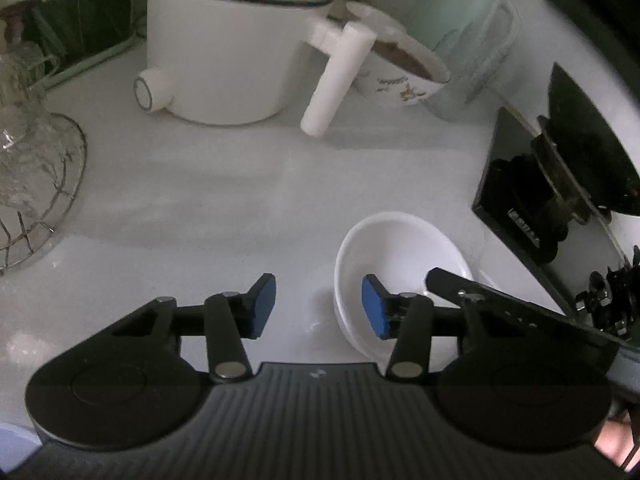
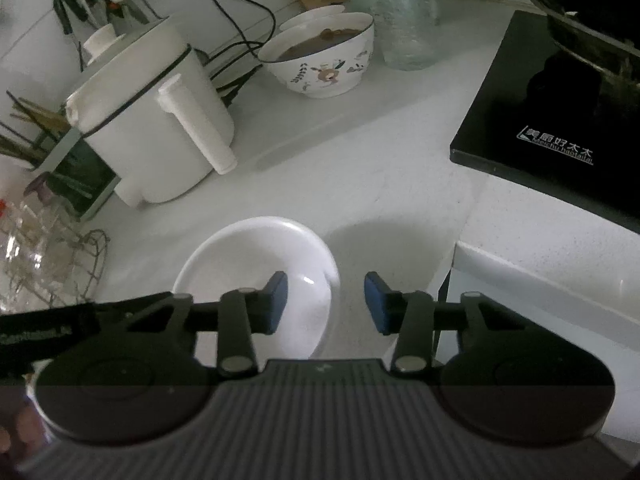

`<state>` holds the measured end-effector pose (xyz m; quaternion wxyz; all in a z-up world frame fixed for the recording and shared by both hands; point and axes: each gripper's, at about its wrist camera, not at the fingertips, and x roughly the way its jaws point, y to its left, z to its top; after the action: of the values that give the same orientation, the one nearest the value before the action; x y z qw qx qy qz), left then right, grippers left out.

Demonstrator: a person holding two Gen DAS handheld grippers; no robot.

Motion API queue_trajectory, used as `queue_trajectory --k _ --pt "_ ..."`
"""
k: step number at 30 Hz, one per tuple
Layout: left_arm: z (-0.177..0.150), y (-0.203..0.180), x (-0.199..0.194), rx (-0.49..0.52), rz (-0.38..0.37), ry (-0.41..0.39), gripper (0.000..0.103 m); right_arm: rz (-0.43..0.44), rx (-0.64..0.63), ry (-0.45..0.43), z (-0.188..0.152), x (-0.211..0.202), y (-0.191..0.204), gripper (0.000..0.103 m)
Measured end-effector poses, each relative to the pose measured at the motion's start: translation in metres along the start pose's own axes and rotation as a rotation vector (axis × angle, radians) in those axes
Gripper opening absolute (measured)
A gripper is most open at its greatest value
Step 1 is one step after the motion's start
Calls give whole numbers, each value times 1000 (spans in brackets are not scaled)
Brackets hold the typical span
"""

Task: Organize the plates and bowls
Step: 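Close both grippers together on the white bowl's rim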

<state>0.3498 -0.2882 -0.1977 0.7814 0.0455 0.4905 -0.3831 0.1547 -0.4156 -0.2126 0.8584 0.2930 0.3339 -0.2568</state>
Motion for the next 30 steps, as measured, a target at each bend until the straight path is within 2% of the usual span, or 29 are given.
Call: queue_trajectory --k 9,13,20,30 --pt "6 -2 20 -5 -24 47 20 -16 50 8 -6 3 -7 19" --pt "5 -14 20 50 -1 37 8 -14 40 -1 -7 3 -5 12" --pt "9 -13 15 37 -4 41 7 -8 34 6 -6 0 -4 9" --pt "3 -11 -27 1 -4 14 7 55 16 23 -2 -18 4 9"
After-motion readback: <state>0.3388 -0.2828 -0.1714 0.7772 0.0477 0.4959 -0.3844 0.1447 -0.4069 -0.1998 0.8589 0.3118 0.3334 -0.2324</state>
